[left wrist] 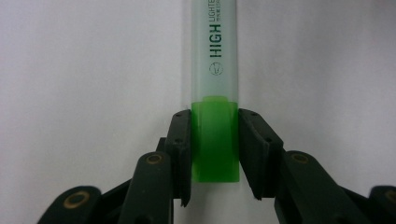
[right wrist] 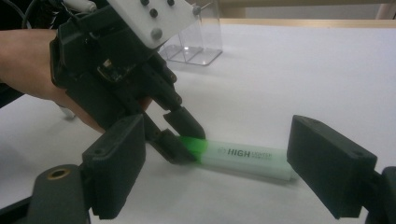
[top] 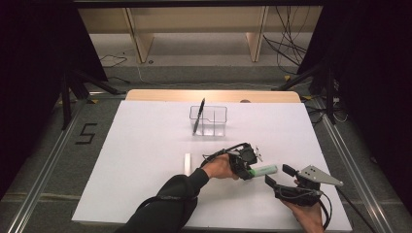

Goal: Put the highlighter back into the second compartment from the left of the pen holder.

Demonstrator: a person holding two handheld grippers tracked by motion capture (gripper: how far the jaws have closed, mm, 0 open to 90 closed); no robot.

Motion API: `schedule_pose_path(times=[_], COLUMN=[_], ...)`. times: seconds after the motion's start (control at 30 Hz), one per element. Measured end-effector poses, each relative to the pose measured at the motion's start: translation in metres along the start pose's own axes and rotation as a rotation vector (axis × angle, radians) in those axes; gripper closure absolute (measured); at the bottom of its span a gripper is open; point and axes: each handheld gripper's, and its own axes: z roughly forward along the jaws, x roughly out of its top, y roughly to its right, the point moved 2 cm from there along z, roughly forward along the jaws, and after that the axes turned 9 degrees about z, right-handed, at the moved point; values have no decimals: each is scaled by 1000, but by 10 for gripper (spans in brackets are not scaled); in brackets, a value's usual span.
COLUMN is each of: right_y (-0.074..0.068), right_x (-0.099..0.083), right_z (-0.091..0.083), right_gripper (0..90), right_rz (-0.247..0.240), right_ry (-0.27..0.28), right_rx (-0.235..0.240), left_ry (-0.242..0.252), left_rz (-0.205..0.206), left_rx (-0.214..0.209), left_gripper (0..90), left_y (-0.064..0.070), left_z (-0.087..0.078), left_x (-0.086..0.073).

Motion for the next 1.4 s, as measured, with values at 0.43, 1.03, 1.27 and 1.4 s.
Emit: schedule_pose_path(times=[0.43, 1.03, 1.27, 1.4], right_y=[-17, -96, -119, -132], right_x=[4, 3, -6, -13], right_z=[1, 29, 42, 50], right_gripper=[199, 180, 206, 223], right_rz=[-74, -452, -639, -796], right_ry=[12, -52, -53, -66], right_rx=[15, 116, 72, 19], left_ry=[84, 47, -4, -12], left_rz=[-157, -143, -123, -116], left_rx=[-81, -85, -109, -115], left_gripper=[667, 667, 666, 666], left_y=[-7, 15, 25, 28], left_z=[-54, -113, -118, -122], left_x=[-30, -89, -93, -93])
